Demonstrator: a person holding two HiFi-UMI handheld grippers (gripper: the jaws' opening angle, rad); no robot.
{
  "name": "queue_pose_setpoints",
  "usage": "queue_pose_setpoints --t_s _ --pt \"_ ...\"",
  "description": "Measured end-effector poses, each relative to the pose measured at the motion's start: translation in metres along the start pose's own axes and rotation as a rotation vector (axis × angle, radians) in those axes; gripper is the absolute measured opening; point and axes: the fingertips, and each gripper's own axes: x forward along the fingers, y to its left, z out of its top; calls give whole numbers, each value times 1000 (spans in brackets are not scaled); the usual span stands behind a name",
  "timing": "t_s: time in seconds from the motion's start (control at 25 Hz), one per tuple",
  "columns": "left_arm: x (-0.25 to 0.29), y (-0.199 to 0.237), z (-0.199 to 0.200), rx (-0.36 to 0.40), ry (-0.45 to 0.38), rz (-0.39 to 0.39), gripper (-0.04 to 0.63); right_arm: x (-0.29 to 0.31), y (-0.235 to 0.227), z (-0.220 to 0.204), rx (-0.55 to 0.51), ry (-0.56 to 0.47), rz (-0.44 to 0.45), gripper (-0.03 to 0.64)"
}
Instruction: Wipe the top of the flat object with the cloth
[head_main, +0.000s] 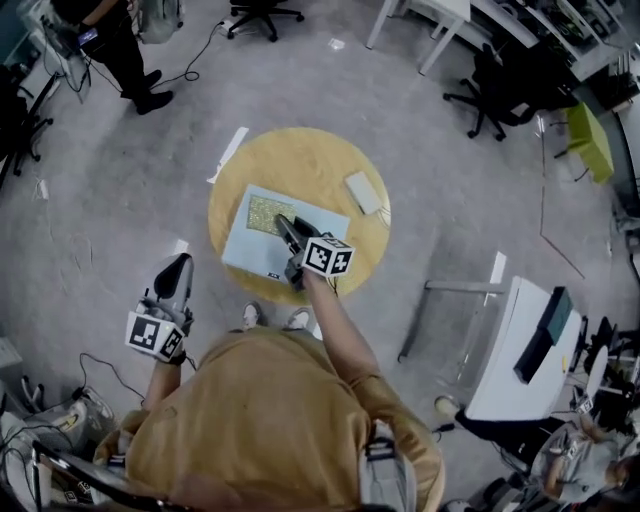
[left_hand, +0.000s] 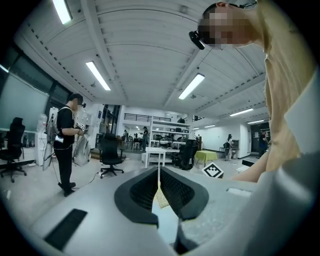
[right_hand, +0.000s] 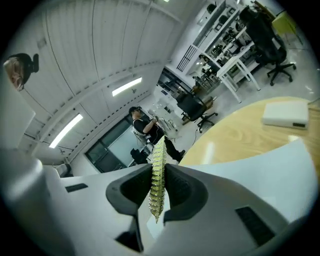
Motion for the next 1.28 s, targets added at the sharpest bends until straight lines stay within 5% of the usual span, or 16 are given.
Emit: queue_pose_setpoints --t_s 0.36,0.6,1.28 --pt "-60 16 -2 -22 33 206 15 74 -31 -17 129 89 -77 60" --pt "-82 23 -6 -44 24 276 15 85 -53 -32 -7 197 -219 60" --pt "-55 20 3 -18 8 174 15 43 -83 -18 7 155 -326 61"
